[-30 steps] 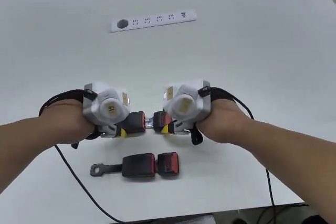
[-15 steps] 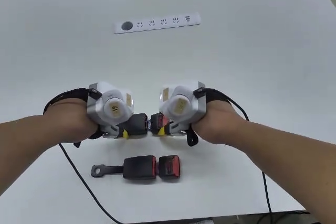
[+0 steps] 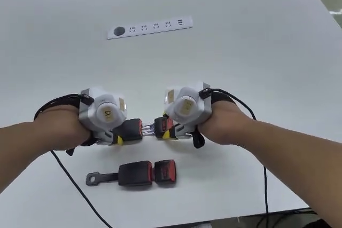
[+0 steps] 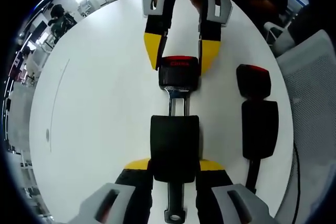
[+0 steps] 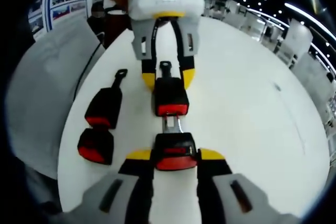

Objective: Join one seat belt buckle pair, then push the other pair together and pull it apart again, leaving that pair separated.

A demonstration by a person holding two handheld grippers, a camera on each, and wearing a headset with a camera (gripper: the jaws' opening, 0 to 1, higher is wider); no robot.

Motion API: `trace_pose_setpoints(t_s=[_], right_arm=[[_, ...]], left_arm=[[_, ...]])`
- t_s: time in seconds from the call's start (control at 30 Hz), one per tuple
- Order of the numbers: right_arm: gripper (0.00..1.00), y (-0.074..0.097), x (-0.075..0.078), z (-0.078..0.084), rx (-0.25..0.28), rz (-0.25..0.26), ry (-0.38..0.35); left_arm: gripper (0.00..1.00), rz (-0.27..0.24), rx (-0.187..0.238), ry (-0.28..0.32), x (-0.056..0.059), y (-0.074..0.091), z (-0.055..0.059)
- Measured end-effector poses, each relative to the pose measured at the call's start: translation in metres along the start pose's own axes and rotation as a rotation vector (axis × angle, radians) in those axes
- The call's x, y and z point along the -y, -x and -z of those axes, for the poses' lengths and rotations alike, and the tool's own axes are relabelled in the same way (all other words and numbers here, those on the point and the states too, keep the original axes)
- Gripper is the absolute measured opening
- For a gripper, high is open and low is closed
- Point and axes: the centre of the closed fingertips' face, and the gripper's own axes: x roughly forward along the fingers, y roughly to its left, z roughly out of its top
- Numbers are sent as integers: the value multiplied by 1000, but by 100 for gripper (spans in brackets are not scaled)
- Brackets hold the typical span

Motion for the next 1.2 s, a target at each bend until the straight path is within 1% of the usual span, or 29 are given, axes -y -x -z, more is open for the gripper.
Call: trace_pose_setpoints(t_s=[0.03,0.07,0.2,0.33,0.43,0.53,0.6,0.67,0.73,0.8,0.9,0.93,0.97,1.0,1.07,1.1,1.13,1.17,1.2], right_arm=[[29,4,-2,6,1,-2,5],[30,7,-3,10,2,-8,-5],[30,25,-2,29,-7,6,-5],[31,39,-2,48,-20,13,-16],[31,50,-3,61,-31,18,-30],[31,60,-3,73,-42,27,-38],[31,65,-3,80,-54,36,-36],[31,70,-2,86,-61,40,-46],[32,72,-1,89,-65,47,-46],[32,74,0,94,-69,63,-42],[34,76,1,96,-75,80,-49],[38,76,2,95,-70,90,-50],[43,78,6,94,-63,125,-53],[49,80,7,95,-67,139,-67],[51,86,7,92,-59,153,-72],[51,90,7,90,-49,168,-105],[51,93,7,88,-35,180,-121],[52,98,6,85,-6,203,-142],[52,102,3,85,4,219,-157]], left_arm=[[32,-1,2,-3,0,0,-1],[32,0,2,2,1,1,-1],[32,5,-5,-12,2,1,-3],[32,8,-19,-9,4,2,-6],[32,8,-32,-16,4,1,-6],[32,5,-44,-43,5,2,-6],[32,0,-47,-51,2,1,-6],[32,-5,-49,-60,3,2,-7],[33,-9,-52,-53,4,3,-7],[33,-18,-51,-34,3,4,-7],[33,-31,-43,-10,4,6,-6],[33,-39,-38,-10,5,7,-6],[35,-48,-38,-17,5,8,-5],[37,-44,-50,-27,7,10,-2],[43,-55,-44,-17,10,14,1],[44,-76,-32,-4,9,19,3],[45,-103,-27,9,8,24,5],[48,-148,-10,21,2,30,8],[50,-165,4,44,3,35,9]])
